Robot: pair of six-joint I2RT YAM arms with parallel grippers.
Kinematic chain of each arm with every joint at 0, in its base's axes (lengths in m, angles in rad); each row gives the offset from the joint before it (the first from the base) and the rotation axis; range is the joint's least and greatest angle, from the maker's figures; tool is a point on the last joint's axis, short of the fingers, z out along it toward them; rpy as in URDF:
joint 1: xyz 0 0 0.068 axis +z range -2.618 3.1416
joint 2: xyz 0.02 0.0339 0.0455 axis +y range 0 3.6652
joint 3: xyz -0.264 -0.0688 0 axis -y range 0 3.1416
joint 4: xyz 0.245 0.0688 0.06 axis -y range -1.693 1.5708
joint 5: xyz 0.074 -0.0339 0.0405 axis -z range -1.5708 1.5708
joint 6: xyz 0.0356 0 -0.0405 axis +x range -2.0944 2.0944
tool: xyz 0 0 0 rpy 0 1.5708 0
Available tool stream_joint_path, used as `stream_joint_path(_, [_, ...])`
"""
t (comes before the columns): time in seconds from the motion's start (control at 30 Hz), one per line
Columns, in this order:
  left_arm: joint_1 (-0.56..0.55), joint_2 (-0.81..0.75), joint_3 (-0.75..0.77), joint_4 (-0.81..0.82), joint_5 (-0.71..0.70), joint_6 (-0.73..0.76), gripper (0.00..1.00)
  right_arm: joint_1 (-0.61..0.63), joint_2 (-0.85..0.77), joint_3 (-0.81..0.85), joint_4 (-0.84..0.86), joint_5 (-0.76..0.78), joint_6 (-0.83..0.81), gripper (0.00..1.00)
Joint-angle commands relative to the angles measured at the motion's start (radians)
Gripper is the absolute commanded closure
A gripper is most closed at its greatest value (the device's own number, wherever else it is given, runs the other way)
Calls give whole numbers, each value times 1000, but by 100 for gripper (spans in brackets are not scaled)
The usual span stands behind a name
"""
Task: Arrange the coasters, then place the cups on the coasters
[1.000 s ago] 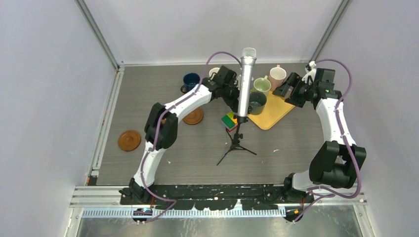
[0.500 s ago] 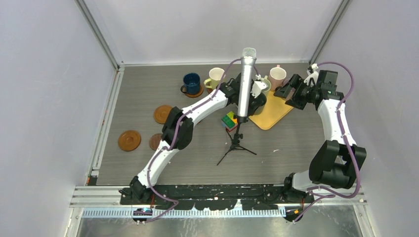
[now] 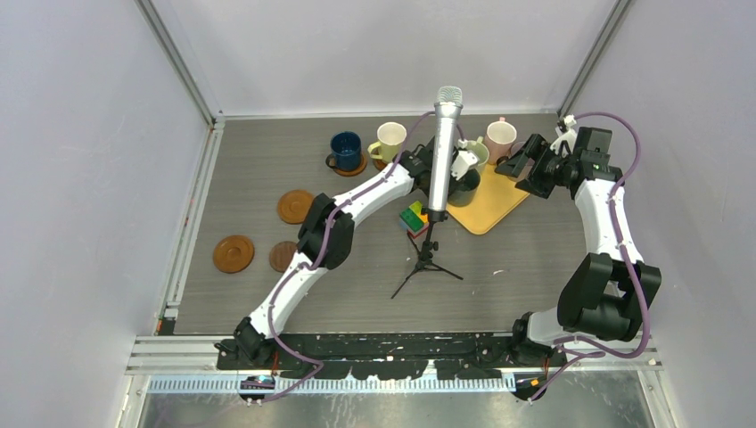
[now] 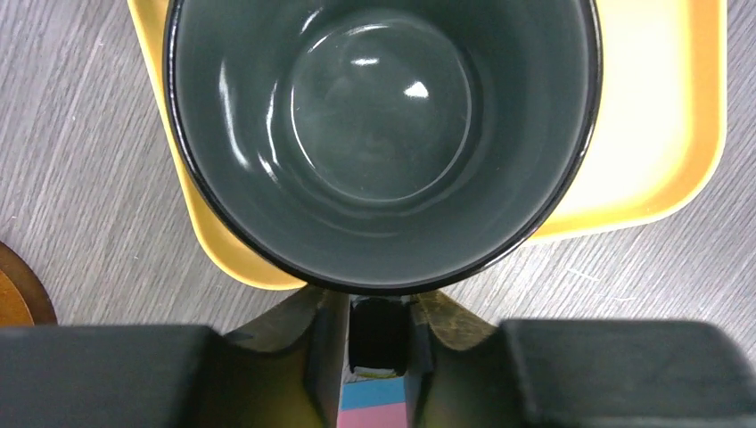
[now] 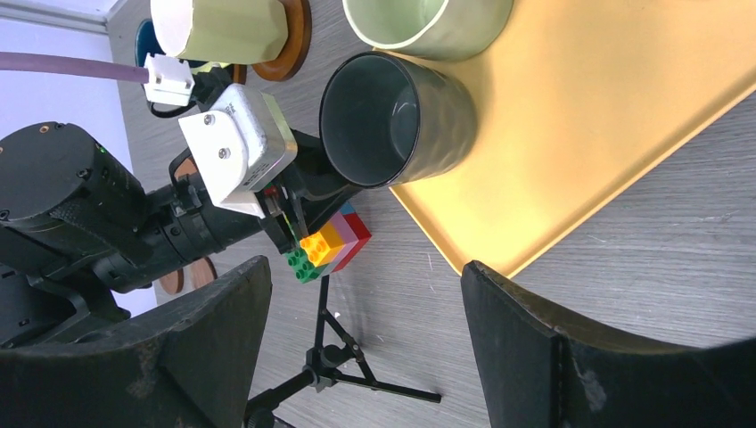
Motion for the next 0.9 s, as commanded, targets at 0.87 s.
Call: stream_joint_path(0.87, [113,-503,-312,180,134,-87,100,-12,-36,2,17,-26,3,17])
